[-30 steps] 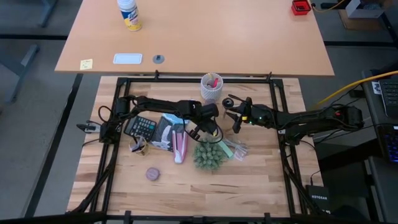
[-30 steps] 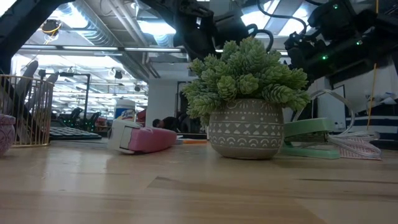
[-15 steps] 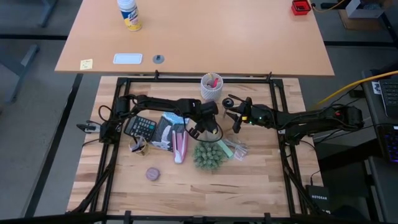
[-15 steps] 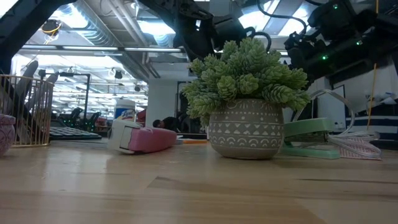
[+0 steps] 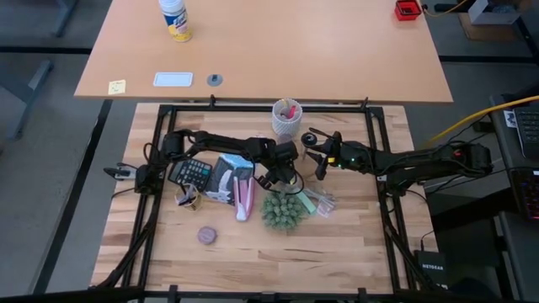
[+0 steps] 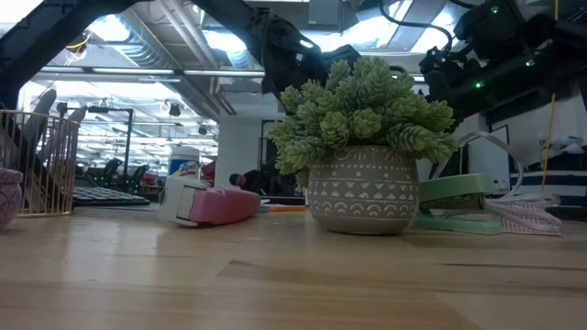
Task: Screw lightbulb
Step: Insert the lightbulb into the lamp
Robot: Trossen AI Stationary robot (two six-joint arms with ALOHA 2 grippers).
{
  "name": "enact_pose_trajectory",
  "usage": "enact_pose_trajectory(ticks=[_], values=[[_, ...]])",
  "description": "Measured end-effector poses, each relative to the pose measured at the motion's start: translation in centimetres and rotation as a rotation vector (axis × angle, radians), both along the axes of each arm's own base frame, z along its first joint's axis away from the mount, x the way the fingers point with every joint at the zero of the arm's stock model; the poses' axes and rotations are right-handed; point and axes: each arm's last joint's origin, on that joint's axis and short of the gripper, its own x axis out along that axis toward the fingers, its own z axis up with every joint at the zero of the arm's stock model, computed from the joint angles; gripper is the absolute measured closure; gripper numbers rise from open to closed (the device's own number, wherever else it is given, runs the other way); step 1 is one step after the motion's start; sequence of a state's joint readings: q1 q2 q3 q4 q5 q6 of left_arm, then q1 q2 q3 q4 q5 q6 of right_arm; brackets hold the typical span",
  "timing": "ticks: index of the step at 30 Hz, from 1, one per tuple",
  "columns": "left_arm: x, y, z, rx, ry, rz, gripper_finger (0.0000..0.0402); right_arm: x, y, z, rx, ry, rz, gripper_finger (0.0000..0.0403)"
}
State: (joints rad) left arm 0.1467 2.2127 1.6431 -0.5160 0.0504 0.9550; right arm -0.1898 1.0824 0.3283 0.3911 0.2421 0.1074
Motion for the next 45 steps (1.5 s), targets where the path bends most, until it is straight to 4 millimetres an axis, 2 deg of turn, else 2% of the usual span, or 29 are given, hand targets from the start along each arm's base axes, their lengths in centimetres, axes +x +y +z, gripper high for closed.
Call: enact_pose_trajectory(ticks=[6,11,16,22,29,35,40,45], values=[[0.2,0.0,-1.0,-0.03,0.011,0.012,0.0208,0.0,0.0,0.0,0.0,0.0,0.0,0.029],[0.2,-0.1,-1.1,-0.09,0.012,0.132,0.0211,0.1,0.0,0.2,-0.003,-0.016,0.0,0.029],[0.4,-0.1,-1.2,-0.165,-0.005,0.271,0.0239,0.1,0.0,0.4,-0.008,-0.04,-0.001,0.029],[0.8,-0.2,-1.1,-0.227,-0.045,0.342,0.0269,0.2,0.0,0.6,-0.013,-0.064,-0.001,0.029],[0.9,-0.1,-1.0,-0.272,-0.057,0.42,0.0262,-0.3,0.0,1.5,-0.02,-0.108,0.001,0.029],[1.1,-0.1,0.1,-0.312,-0.077,0.486,0.0265,-1.2,0.2,2.8,-0.035,-0.168,-0.009,0.029],[1.2,-0.2,0.5,-0.318,-0.074,0.492,0.0261,-2.0,0.3,3.5,-0.044,-0.186,-0.021,0.029],[0.8,-0.6,0.3,-0.31,-0.023,0.489,0.0262,-2.3,0.4,3.5,-0.036,-0.165,-0.02,0.029]])
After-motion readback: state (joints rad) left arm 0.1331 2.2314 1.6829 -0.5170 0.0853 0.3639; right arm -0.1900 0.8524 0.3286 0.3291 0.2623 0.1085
